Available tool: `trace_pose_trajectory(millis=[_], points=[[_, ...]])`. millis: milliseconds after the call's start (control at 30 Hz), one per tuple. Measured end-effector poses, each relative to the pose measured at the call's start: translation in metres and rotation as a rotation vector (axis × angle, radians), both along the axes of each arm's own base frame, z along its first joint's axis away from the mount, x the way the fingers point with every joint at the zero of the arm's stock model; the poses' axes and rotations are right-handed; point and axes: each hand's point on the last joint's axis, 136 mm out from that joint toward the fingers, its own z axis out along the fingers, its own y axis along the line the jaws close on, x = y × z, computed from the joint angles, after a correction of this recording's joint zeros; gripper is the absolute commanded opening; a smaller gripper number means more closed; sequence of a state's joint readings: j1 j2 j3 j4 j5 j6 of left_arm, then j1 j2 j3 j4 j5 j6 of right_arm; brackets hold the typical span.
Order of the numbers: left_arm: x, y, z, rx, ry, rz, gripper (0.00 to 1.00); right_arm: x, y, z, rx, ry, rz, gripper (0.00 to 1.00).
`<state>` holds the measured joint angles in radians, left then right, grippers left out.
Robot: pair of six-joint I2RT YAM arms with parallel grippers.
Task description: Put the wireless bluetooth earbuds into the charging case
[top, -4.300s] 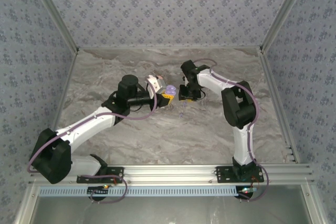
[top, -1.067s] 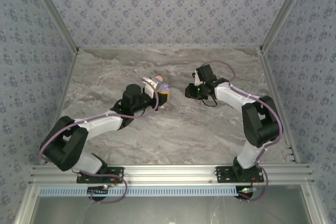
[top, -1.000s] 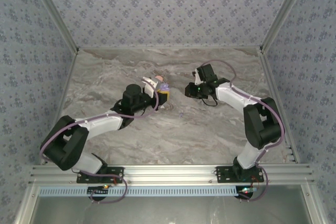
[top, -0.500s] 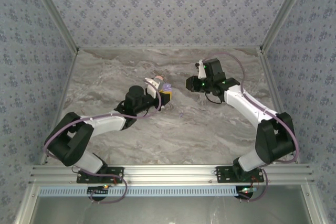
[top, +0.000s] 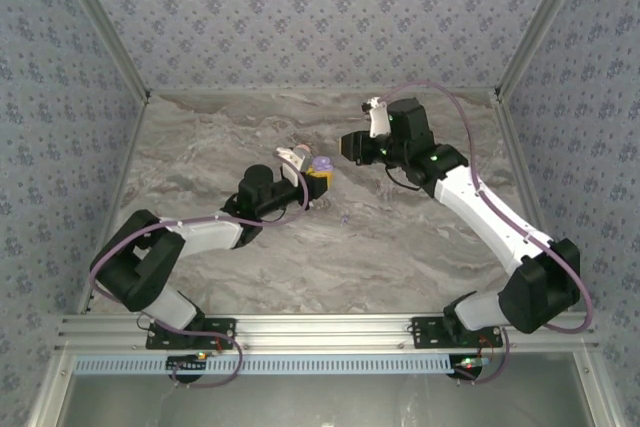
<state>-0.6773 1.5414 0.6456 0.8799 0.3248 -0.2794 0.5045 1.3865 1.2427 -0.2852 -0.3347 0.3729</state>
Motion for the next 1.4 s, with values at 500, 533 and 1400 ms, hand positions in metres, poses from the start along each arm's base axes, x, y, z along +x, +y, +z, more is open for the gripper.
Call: trace_pose_trajectory(millis=[500, 533, 1400], points=[[-0.011, -0.011, 0.014, -0.045, -0.023, -0.052, 0.07, -0.020, 0.026, 0.007, 0.003, -0.029, 0.102, 0.23], [-0.010, -0.012, 0.016, -0.049, -0.024, -0.052, 0.07, -0.021, 0.026, 0.007, 0.003, -0.029, 0.105, 0.23], [-0.010, -0.013, 0.048, -0.115, -0.066, -0.059, 0.08, -0.023, 0.030, 0.007, -0.003, -0.037, 0.120, 0.23]])
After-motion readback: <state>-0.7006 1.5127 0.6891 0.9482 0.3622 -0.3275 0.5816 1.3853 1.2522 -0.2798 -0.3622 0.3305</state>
